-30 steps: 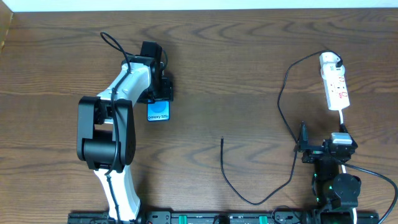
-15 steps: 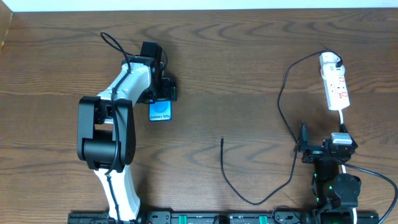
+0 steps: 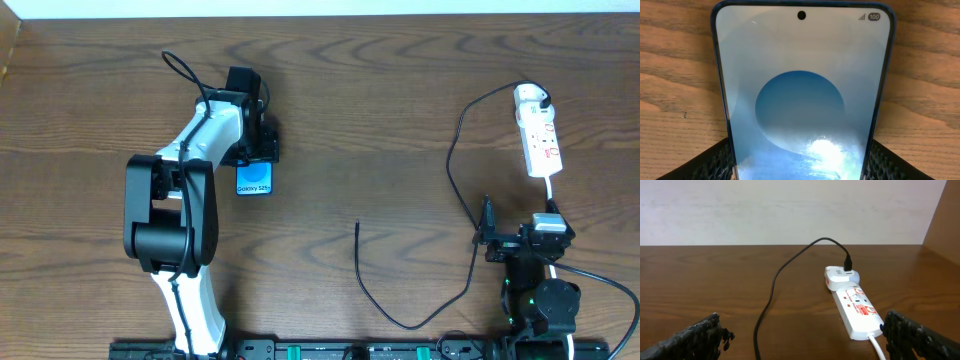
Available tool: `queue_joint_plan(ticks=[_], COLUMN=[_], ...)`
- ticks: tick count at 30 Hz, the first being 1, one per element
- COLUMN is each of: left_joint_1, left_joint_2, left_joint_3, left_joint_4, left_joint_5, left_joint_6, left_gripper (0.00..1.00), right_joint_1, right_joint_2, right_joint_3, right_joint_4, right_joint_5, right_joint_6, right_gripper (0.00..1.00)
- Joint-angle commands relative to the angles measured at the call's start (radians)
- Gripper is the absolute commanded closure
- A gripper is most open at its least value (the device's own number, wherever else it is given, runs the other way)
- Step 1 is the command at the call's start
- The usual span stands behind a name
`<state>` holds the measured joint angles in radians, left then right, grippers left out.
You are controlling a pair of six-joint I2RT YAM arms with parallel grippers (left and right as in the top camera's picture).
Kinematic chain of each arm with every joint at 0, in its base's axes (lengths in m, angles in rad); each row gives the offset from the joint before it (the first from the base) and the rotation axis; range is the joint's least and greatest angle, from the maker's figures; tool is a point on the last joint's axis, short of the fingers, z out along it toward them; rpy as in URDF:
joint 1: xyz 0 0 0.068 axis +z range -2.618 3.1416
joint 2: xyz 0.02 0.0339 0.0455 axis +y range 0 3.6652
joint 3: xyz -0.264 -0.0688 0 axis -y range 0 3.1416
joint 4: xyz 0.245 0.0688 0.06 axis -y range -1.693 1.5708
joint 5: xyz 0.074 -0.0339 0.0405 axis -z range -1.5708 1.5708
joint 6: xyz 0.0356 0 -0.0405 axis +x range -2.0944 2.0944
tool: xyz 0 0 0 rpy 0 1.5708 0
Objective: Plug charger to phone and switch on socket
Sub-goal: 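Close the left gripper on the phone's bottom edge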
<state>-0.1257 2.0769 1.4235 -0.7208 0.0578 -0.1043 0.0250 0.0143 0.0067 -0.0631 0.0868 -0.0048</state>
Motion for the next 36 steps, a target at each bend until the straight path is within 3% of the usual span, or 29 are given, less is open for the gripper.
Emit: queue_joint_plan(ticks=[1, 8, 10, 16, 20, 21, 36], left_joint_1=[0.001, 0.001, 0.001, 0.001, 0.001, 0.001, 0.001], left_joint_2=[0.028, 0.028, 0.028, 0.028, 0.028, 0.028, 0.0], left_joint_3=[-0.013, -0.013, -0.013, -0.013, -0.013, -0.013, 0.011], left_joint_4=[-0.003, -0.003, -0.003, -0.002, -0.003, -0.003, -0.037], left_joint_5=[0.013, 0.013, 0.013, 0.013, 0.013, 0.013, 0.012], left_joint_6=[-0.001, -0.002, -0.001, -0.001, -0.001, -0.001, 0.007], left_gripper=[0.27, 0.27, 0.34, 0.57, 0.81, 0.92, 0.93], right_joint_1=[0.009, 0.009, 0.009, 0.009, 0.009, 0.009, 0.009], right_joint_2=[-0.008, -0.008, -0.008, -0.008, -0.008, -0.008, -0.008], right_joint_3=[-0.001, -0.001, -0.001, -0.001, -0.001, -0.001, -0.001], right_joint_4=[-0.002, -0.002, -0.002, -0.002, -0.002, -0.002, -0.002], right_joint_5=[0.008, 0.008, 0.008, 0.008, 0.008, 0.008, 0.008], right_joint_6=[-0.008, -0.008, -0.008, -0.008, -0.008, -0.008, -0.008], right_gripper=[0.01, 0.01, 0.01, 0.01, 0.01, 0.01, 0.01])
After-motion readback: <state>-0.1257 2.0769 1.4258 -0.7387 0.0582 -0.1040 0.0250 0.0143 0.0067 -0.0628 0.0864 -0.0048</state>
